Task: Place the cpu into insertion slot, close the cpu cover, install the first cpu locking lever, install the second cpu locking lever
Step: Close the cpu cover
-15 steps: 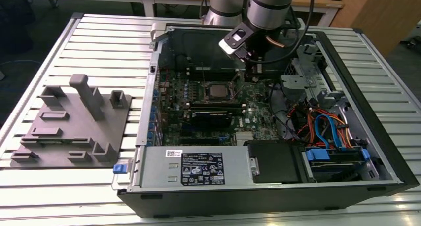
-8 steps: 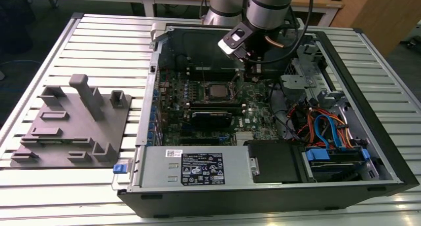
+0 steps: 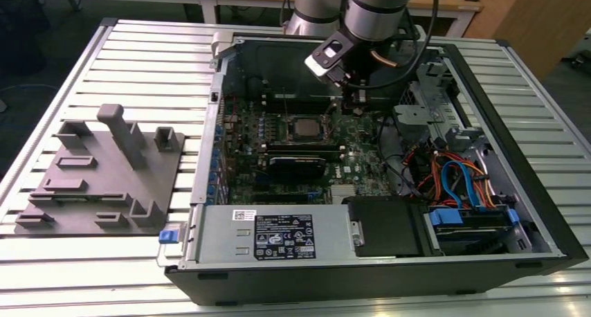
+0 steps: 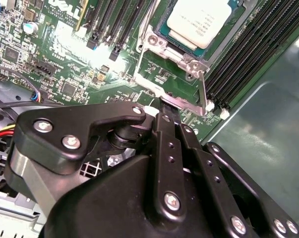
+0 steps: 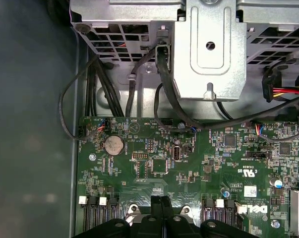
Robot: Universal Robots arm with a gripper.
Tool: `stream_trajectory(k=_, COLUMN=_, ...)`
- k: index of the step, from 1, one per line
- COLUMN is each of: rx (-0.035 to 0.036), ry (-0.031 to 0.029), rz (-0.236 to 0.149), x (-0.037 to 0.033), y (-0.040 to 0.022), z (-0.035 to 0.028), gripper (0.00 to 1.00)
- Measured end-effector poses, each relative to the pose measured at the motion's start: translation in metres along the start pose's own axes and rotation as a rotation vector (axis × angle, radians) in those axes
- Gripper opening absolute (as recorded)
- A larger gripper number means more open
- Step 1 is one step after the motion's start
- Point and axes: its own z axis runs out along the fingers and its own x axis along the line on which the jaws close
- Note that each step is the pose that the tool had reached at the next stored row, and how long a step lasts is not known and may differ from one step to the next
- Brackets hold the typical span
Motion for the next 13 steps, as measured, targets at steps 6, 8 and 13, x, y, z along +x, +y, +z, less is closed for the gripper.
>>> stream_trajectory(k=6, rx=0.0000, ry=0.0001, rz=0.000, x=0.0000, y=-0.0028, z=0.0000, gripper=0.11)
stream_trajectory(k=8, rx=0.0000, ry=0.0000, rz=0.000, x=0.0000, y=-0.0039, z=-0.0001, gripper=0.11)
stream_trajectory(k=13, rx=0.0000, ry=0.0000, rz=0.000, x=0.0000, y=-0.0057, z=-0.0001, gripper=0.11)
